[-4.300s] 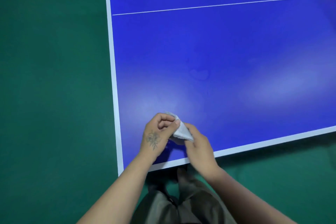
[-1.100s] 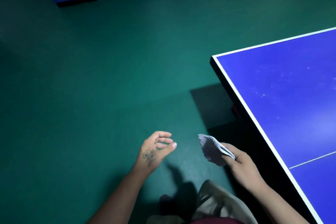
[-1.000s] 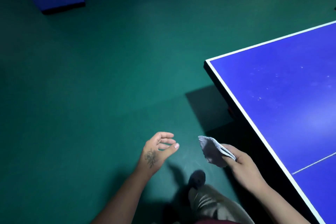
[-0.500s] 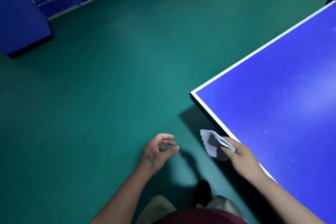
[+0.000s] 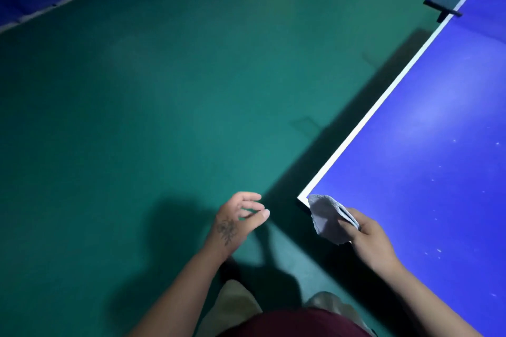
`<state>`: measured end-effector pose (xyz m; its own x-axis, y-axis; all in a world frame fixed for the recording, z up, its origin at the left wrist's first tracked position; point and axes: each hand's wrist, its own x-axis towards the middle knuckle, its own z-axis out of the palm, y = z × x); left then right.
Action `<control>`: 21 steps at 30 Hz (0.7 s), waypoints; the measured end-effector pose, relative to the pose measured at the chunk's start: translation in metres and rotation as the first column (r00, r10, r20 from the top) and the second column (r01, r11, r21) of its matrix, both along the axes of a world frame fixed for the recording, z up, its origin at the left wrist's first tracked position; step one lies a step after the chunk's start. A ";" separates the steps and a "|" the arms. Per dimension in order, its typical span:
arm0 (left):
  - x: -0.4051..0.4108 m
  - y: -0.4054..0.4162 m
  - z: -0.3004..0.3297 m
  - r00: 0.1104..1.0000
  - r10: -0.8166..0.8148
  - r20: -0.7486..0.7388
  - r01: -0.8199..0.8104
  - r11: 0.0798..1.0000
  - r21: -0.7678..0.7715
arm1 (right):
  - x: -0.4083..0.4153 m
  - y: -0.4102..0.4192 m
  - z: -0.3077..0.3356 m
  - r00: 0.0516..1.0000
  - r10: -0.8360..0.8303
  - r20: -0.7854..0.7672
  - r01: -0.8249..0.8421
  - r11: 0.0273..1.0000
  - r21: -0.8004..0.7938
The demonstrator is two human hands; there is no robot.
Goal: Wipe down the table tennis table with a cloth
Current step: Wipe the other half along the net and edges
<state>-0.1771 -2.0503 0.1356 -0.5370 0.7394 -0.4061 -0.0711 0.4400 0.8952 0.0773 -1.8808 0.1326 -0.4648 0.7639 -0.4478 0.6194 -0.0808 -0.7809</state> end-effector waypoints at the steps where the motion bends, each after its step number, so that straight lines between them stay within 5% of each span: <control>1: -0.019 0.006 0.001 0.999 -0.031 0.006 0.031 1.000 0.002 | -0.015 -0.002 0.003 1.000 -0.019 0.010 0.019 1.000 0.002; 11: -0.181 0.099 0.020 0.957 -0.289 0.008 0.289 0.957 0.017 | -0.169 0.015 0.034 0.985 -0.166 -0.042 0.167 0.986 0.009; 21: -0.298 0.238 0.014 0.914 -0.405 -0.022 0.402 0.911 -0.091 | -0.281 0.141 0.011 0.932 -0.329 -0.154 0.330 0.944 -0.025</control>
